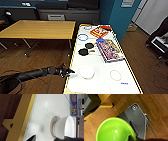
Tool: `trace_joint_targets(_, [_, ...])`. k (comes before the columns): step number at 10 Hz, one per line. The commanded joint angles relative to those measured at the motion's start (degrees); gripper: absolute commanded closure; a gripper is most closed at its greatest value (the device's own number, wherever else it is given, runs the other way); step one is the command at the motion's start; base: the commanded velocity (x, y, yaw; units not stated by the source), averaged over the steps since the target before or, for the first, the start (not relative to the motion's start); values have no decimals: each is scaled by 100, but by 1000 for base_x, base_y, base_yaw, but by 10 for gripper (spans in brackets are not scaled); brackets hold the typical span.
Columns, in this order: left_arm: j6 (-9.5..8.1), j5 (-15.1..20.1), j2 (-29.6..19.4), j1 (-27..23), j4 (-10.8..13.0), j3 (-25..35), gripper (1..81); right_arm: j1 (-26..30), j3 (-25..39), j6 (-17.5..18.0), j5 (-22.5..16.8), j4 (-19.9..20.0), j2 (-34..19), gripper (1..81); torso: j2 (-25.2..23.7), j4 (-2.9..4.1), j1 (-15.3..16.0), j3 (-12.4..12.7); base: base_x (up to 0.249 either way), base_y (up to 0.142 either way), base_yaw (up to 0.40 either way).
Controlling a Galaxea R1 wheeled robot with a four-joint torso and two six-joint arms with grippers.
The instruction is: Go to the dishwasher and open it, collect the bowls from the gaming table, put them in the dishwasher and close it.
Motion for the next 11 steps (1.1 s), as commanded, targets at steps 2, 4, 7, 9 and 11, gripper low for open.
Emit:
trace_joint_targets(2, [-37, 704, 419, -1065, -108, -525, 10, 231, 73, 2, -449, -60, -328, 811, 0, 0, 0, 0, 0, 0, 0])
trace_joint_targets(4, [-37, 731, 648, -1126, -108, -675, 10, 231, 56, 2, -457, -60, -320, 811, 2, 0, 2, -2, 0, 0, 0])
trace_joint_targets(7, [-28, 740, 1044, -1118, -90, -984, 10, 231, -6, 2, -475, -51, -284, 811, 2, 0, 2, -2, 0, 0, 0])
trace_joint_targets(9, [-28, 775, 1326, -1109, -11, -1195, 10, 231, -41, 11, -484, -34, -267, 811, 5, 0, 2, -2, 0, 0, 0])
trace_joint_targets(11, [-28, 907, 1693, -1109, 33, -1527, 10, 240, -58, 19, -501, -34, -267, 811, 5, 0, 2, -2, 0, 0, 0])
